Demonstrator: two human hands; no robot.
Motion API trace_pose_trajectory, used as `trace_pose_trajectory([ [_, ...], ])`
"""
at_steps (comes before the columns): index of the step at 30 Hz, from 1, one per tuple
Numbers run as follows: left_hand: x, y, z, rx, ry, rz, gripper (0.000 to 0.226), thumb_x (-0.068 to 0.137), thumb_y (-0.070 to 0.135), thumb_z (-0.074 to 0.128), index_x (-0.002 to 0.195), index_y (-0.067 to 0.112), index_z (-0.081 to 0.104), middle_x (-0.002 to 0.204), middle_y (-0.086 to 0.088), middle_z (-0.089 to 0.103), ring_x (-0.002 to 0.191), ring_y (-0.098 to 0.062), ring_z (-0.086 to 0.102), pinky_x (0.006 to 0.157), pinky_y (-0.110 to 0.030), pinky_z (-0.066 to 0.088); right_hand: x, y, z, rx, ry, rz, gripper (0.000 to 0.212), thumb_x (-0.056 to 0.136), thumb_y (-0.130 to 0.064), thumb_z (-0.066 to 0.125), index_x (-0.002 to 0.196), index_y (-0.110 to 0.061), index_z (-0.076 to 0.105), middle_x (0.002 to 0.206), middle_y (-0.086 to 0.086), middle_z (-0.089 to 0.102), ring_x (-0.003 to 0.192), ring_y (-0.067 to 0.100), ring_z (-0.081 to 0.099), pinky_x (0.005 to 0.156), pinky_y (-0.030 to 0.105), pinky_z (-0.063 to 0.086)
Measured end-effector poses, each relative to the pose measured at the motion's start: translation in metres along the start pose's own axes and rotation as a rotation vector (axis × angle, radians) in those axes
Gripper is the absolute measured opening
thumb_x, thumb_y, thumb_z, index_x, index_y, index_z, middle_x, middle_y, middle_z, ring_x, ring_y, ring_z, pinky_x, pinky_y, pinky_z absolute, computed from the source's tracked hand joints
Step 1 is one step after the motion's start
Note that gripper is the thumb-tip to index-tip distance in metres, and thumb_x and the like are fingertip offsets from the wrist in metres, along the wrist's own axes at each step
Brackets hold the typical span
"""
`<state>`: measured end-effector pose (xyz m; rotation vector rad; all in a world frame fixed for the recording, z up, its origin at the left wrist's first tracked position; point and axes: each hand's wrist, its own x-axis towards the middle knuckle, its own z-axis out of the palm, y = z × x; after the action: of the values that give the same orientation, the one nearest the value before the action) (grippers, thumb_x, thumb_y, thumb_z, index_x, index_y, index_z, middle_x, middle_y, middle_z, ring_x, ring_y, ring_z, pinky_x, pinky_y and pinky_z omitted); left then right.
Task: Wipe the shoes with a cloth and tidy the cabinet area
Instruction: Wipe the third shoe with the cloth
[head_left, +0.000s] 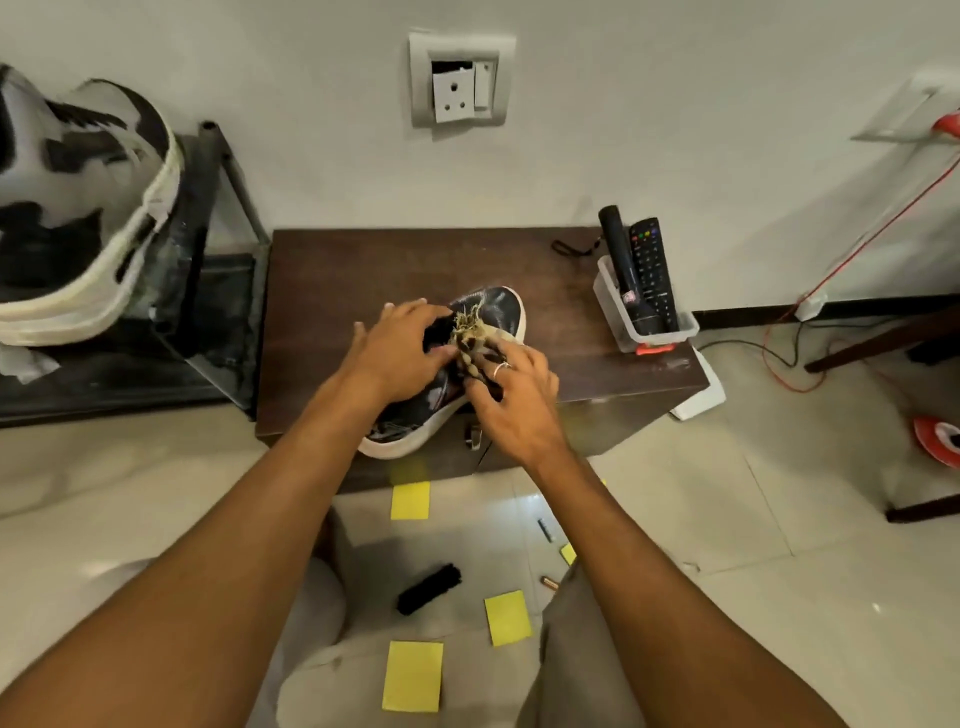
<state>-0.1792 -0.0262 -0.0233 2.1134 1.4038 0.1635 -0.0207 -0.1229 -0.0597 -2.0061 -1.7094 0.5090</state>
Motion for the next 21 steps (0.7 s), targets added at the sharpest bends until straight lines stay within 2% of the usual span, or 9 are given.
trace_pose_trajectory([
  [3,0.008,-0.006,0.008,-0.066,-0.033,0.000,0.054,0.100,0.024,0.059,0.151,0.037,0.043,0.163,0.000,0.033,0.153,-0.031,0.021,0.120,-0.063,0.019,0.008,0.005,0.005,-0.023,0.037,-0.073,0.037,0.098,-0.031,0.059,0.133,-0.023,0.065,0.157,-0.005,0.043,0.144,0.019,0.026,0.114,0.041,0.024],
  [6,0.011,-0.012,0.008,-0.150,-0.057,0.005,0.053,0.099,0.017,0.059,0.146,0.040,0.050,0.155,-0.002,0.047,0.144,-0.032,0.038,0.117,-0.051,0.033,0.015,0.001,0.008,0.012,0.102,-0.130,0.036,0.094,-0.016,0.066,0.129,-0.022,0.063,0.144,-0.003,0.055,0.130,0.018,0.038,0.107,0.041,0.037],
  [8,0.012,-0.013,0.006,-0.222,-0.043,0.005,0.050,0.099,0.012,0.060,0.141,0.039,0.058,0.142,-0.001,0.060,0.129,-0.027,0.055,0.103,-0.034,0.044,0.016,0.000,0.008,0.000,0.127,-0.169,0.038,0.093,-0.009,0.067,0.129,-0.019,0.065,0.134,0.002,0.060,0.120,0.022,0.043,0.101,0.043,0.045],
  [10,0.011,-0.013,0.005,-0.272,-0.038,-0.036,0.057,0.094,0.000,0.057,0.139,0.035,0.061,0.136,0.000,0.064,0.124,-0.024,0.058,0.090,-0.024,0.042,0.013,-0.004,0.010,0.000,0.103,-0.200,0.035,0.093,-0.007,0.064,0.127,-0.016,0.069,0.128,0.005,0.061,0.114,0.027,0.049,0.095,0.042,0.050],
  [12,0.010,-0.012,0.006,-0.298,-0.022,-0.083,0.067,0.089,-0.006,0.053,0.139,0.036,0.060,0.144,0.001,0.058,0.129,-0.023,0.056,0.094,-0.024,0.043,0.002,-0.012,0.013,0.007,0.023,-0.276,0.032,0.092,-0.006,0.064,0.122,-0.013,0.072,0.124,0.006,0.061,0.109,0.029,0.052,0.090,0.038,0.049],
  [15,0.009,-0.012,0.007,-0.312,-0.009,-0.089,0.071,0.088,-0.008,0.050,0.140,0.039,0.058,0.156,-0.003,0.046,0.141,-0.026,0.044,0.113,-0.036,0.041,-0.005,-0.013,0.014,-0.093,-0.075,-0.385,0.025,0.092,-0.009,0.065,0.115,-0.013,0.072,0.123,0.005,0.060,0.104,0.030,0.055,0.085,0.038,0.051],
  [18,0.008,-0.013,0.008,-0.346,-0.017,-0.089,0.060,0.097,-0.002,0.054,0.142,0.037,0.057,0.161,0.003,0.037,0.143,-0.025,0.041,0.113,-0.033,0.036,0.022,-0.002,-0.002,-0.281,-0.006,-0.177,0.023,0.098,-0.016,0.060,0.116,-0.012,0.073,0.122,0.006,0.058,0.107,0.028,0.053,0.082,0.046,0.056],
  [20,0.007,-0.013,0.008,-0.398,-0.008,-0.102,0.053,0.100,0.002,0.056,0.142,0.034,0.057,0.162,0.009,0.035,0.144,-0.020,0.040,0.112,-0.028,0.034,0.034,-0.003,-0.010,-0.356,0.046,-0.029,0.026,0.100,-0.021,0.058,0.119,-0.010,0.072,0.123,0.006,0.055,0.109,0.025,0.051,0.084,0.045,0.056],
  [21,0.007,-0.013,0.008,-0.422,-0.002,-0.115,0.053,0.099,0.002,0.057,0.141,0.033,0.058,0.161,0.009,0.036,0.143,-0.019,0.040,0.111,-0.027,0.034,0.033,-0.010,-0.008,-0.348,0.043,-0.024,0.025,0.100,-0.021,0.058,0.117,-0.008,0.073,0.123,0.006,0.055,0.108,0.025,0.051,0.084,0.044,0.056],
])
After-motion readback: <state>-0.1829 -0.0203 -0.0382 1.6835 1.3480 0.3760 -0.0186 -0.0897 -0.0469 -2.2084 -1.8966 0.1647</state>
